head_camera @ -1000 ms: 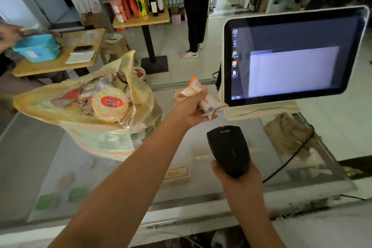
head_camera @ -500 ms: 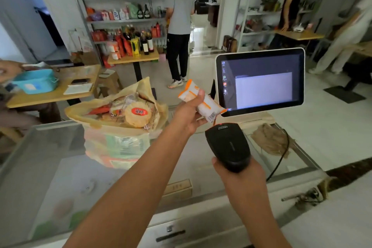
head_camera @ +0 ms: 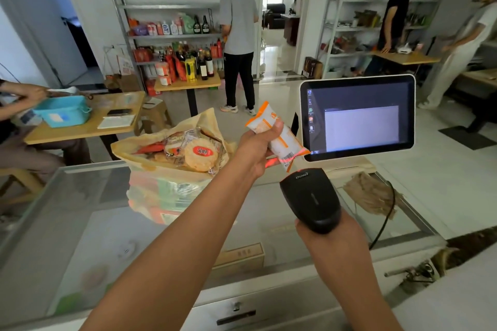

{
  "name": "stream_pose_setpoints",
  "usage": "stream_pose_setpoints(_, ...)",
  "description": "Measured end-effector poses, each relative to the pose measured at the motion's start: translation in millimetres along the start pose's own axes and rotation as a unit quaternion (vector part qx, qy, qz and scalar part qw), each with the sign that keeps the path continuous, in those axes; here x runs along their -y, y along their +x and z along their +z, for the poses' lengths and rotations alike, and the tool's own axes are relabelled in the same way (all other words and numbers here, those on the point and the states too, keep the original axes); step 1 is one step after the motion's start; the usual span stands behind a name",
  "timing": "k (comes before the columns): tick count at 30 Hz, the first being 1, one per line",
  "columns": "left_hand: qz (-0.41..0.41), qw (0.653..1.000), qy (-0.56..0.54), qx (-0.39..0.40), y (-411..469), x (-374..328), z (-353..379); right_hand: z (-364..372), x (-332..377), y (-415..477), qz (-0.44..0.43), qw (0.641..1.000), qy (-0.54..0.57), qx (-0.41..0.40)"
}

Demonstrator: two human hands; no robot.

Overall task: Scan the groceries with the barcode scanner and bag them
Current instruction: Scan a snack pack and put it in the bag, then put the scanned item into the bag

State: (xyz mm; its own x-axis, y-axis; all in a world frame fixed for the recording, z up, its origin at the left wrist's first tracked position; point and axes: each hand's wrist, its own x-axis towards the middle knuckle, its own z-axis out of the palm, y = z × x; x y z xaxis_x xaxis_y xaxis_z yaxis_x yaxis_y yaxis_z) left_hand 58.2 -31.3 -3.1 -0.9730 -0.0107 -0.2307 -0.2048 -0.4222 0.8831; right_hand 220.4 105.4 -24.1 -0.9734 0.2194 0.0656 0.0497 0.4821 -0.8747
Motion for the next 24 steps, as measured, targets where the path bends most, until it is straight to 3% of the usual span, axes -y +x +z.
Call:
stream_pose_setpoints(9, 0.016, 0.999, 0.029, 0.006, -9.5, -13.0, 0.9, 1.5, 9.1, 7.4, 0.012, 1.0, 0.011, 0.0)
stream_pose_setpoints(13, 0.152, 0.98, 0.124, 0.025, -24.5, -45.0, -13.5, 6.6, 27.6, 13.4, 0.018, 0.998, 0.053, 0.012)
stream_pose_setpoints(15, 0.273, 0.922, 0.275, -0.011, -25.6, -67.5, -39.0, 13.7, 35.7, 15.6, 0.019, 0.998, 0.06, 0.024)
stream_pose_setpoints(17, 0.366, 0.772, 0.513, -0.084, -19.9, -86.1, -75.0, 22.1, 40.6, 14.5, 0.021, 0.997, 0.066, 0.04)
stream_pose_setpoints(18, 0.371, 0.691, 0.607, -0.128, -15.9, -92.3, -93.1, 26.3, 41.6, 13.3, 0.023, 0.996, 0.067, 0.048)
stream_pose_setpoints(19, 0.353, 0.631, 0.67, -0.17, -11.1, -94.9, -110.5, 29.6, 41.7, 11.4, 0.023, 0.996, 0.066, 0.058)
stream_pose_setpoints(20, 0.32, 0.593, 0.71, -0.204, -5.3, -94.3, -126.2, 32.4, 41.8, 9.4, 0.021, 0.996, 0.062, 0.065)
stream_pose_setpoints(22, 0.221, 0.556, 0.769, -0.225, 5.2, -83.9, -155.0, 36.7, 41.0, 6.1, 0.017, 0.995, 0.059, 0.076)
stream_pose_setpoints(24, 0.099, 0.569, 0.8, -0.163, 11.7, -70.0, -179.1, 40.0, 40.5, 5.1, 0.011, 0.994, 0.069, 0.083)
